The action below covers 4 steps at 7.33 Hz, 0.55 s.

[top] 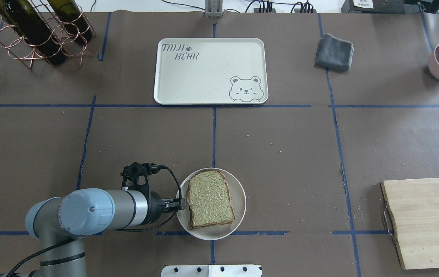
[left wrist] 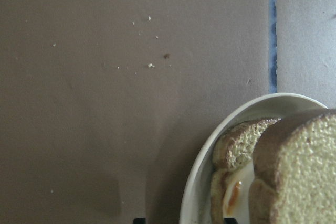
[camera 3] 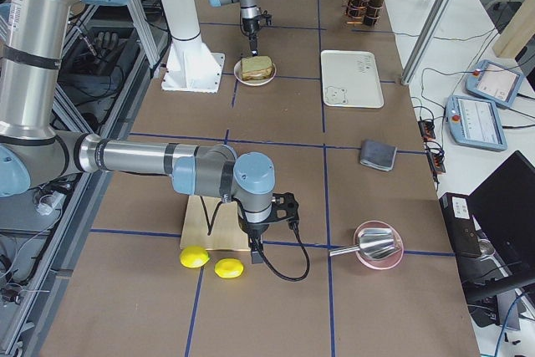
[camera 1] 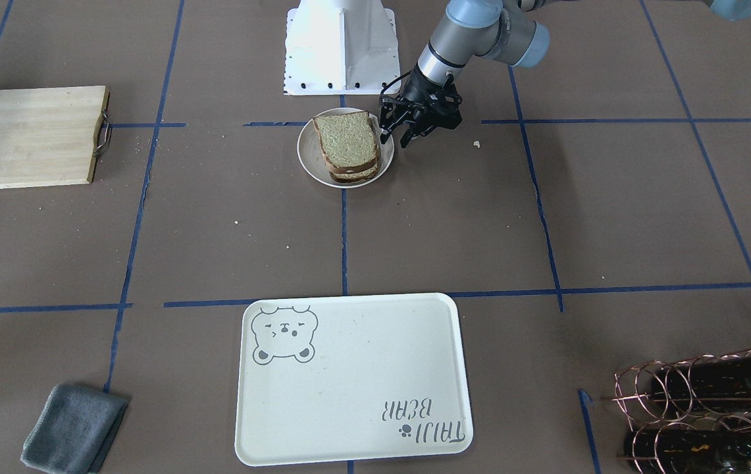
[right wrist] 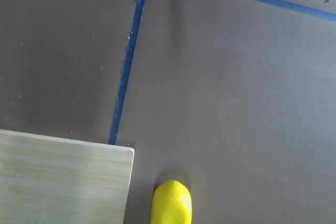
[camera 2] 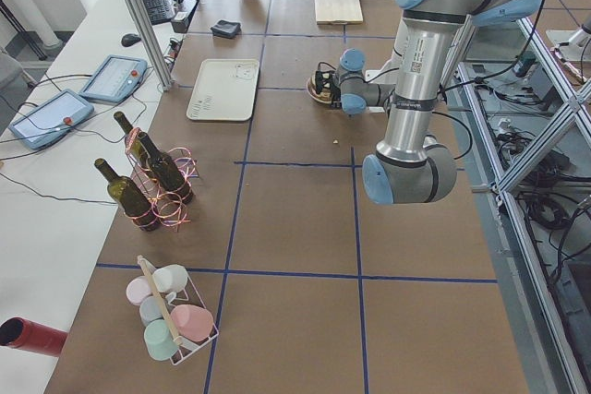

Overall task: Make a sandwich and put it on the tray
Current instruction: 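Reach the left gripper to the white plate rim and grasp it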

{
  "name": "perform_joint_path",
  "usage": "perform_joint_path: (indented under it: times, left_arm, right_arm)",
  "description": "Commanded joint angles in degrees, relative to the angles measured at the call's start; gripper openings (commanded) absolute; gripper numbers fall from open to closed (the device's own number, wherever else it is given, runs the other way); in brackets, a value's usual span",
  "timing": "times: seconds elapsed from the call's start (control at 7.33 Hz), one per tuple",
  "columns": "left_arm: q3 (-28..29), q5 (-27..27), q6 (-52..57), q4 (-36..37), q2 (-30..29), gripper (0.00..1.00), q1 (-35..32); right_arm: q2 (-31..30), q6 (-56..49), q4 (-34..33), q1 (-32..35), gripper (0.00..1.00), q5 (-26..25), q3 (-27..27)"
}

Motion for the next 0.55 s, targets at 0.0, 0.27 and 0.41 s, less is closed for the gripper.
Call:
perform_joint_path:
  times: [0.0,0.27,0.41]
  left_arm:
    - [0.9,-0.08,-0.02,0.0,-0.24,0.48,1.04]
    - [1.7,-0.17,-0.02,-0.09,-0.68,0.48,1.49]
    - [1.7,-0.17,-0.02,-0.09,-0.95,0.37,1.57]
  right_arm:
    - [0.0,0.0,-0.01,0.0,1.0,-0.09,-0.09]
    - [0.0,-0.09,0.08,0.0,1.0,0.0,-0.35]
    - [0.0,-0.17,0.08,0.0,1.0,0.0,-0.87]
